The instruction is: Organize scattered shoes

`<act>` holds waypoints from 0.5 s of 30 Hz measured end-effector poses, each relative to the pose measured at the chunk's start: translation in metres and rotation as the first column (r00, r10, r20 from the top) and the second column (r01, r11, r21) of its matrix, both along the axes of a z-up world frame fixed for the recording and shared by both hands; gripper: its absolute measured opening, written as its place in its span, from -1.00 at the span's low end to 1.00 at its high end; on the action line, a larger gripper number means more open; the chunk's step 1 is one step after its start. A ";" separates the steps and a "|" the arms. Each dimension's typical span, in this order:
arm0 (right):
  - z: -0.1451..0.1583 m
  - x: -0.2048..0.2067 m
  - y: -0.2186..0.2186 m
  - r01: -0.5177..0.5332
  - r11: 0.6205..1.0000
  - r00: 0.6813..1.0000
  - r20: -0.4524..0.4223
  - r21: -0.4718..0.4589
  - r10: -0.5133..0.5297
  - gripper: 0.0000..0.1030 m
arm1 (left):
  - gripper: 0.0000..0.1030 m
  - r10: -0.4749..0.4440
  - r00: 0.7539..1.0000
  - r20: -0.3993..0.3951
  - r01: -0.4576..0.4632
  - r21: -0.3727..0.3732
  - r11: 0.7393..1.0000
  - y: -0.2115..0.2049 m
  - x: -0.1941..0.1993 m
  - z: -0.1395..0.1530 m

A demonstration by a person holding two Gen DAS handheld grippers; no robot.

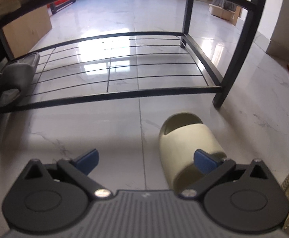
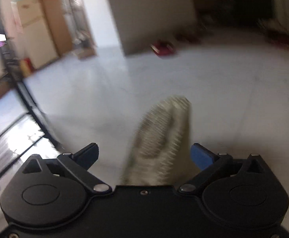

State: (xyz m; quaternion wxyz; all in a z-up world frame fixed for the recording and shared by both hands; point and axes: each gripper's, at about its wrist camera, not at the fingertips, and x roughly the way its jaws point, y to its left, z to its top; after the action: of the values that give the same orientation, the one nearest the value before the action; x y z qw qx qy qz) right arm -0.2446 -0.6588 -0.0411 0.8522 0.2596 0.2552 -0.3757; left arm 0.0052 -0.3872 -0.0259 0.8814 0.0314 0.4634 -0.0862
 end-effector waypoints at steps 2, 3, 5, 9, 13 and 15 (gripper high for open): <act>-0.017 0.005 -0.014 0.019 0.999 1.000 -0.003 0.049 -0.019 0.96 | 0.99 0.018 1.000 -0.006 -0.018 -0.006 1.000 0.003 0.002 -0.001; -0.024 0.010 -0.020 0.020 0.998 1.000 -0.010 0.065 -0.020 0.95 | 0.99 0.023 1.000 -0.007 -0.023 -0.006 1.000 0.004 0.003 -0.002; -0.037 0.023 -0.029 -0.006 0.998 0.999 -0.041 0.070 0.009 0.89 | 0.99 0.031 0.999 -0.008 -0.031 -0.006 1.000 0.005 0.004 -0.002; -0.050 0.044 -0.042 -0.072 0.997 0.989 -0.126 0.016 0.074 0.83 | 0.99 0.033 0.999 -0.003 -0.033 -0.003 0.999 0.005 0.004 -0.004; -0.049 0.047 -0.040 -0.150 0.989 0.970 -0.194 -0.015 0.144 0.81 | 0.99 0.029 0.999 -0.021 -0.029 0.011 1.000 0.003 0.005 -0.007; -0.047 0.049 -0.037 -0.186 0.982 0.960 -0.216 -0.018 0.178 0.85 | 0.99 0.032 0.999 -0.025 -0.032 0.010 0.999 0.004 0.006 -0.007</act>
State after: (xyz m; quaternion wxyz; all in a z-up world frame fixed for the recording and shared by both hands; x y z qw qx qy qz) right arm -0.1959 -0.6955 -0.0876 0.8557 0.1767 0.3607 -0.3262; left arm 0.0108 -0.3833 -0.0330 0.8767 0.0272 0.4752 -0.0702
